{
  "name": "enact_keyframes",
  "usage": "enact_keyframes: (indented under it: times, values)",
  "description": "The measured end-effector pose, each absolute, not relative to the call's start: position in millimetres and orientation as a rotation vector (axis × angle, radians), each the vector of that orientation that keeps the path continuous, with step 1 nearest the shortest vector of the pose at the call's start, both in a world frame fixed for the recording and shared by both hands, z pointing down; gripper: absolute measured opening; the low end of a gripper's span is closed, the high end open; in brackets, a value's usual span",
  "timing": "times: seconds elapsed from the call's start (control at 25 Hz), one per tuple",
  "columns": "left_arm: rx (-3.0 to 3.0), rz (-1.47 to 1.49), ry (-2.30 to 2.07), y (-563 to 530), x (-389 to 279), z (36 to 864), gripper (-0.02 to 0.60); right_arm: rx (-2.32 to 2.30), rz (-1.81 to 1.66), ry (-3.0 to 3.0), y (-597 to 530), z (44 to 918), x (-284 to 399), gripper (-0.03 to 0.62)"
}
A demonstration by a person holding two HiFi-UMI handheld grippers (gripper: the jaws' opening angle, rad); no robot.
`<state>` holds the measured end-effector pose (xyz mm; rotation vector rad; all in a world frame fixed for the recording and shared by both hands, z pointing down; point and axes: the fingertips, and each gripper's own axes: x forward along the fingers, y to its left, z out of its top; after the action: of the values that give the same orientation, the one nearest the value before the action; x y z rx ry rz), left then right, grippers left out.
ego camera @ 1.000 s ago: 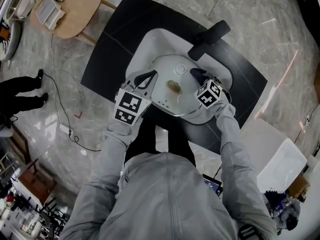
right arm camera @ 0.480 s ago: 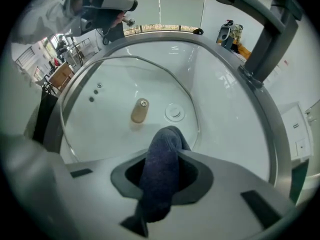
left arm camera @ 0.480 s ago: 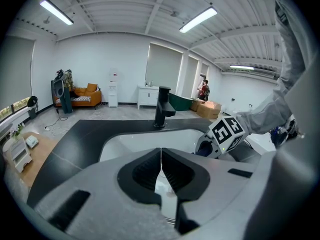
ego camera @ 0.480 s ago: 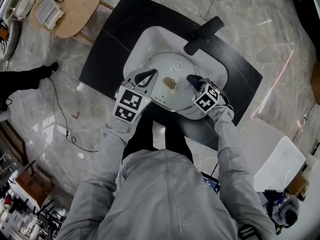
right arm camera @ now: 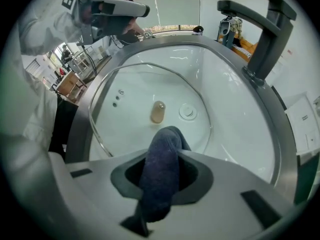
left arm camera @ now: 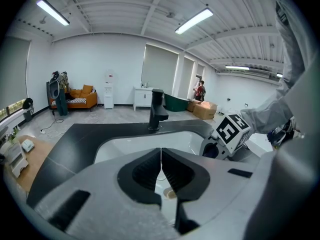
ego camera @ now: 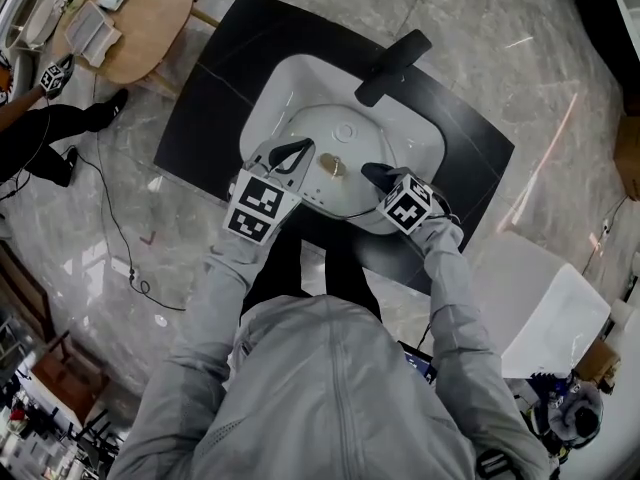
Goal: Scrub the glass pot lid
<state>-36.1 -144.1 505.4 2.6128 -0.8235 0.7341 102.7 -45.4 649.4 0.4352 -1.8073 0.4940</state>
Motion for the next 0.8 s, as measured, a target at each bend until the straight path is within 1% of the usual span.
enact_keyframes:
  times: [0.32,0.6,0.8]
  values:
    - [2.625,0.726,-0.789,-139.1,-32.4,502.0,0.028,0.355,0.546,-1.824,-25.3,634.5,85.6,0.086]
    - [2.626,0.693,-0.779,-139.2,-29.3,493.6,0.028,0.322,0.669,-1.868,-8.5,618.3,74.1,0.086]
    - [2.629,0.7,-0.763,-137.5,-29.4,494.5,0.029,0.343,0.79,-1.955,-1.7,603.3,50.5,0.086]
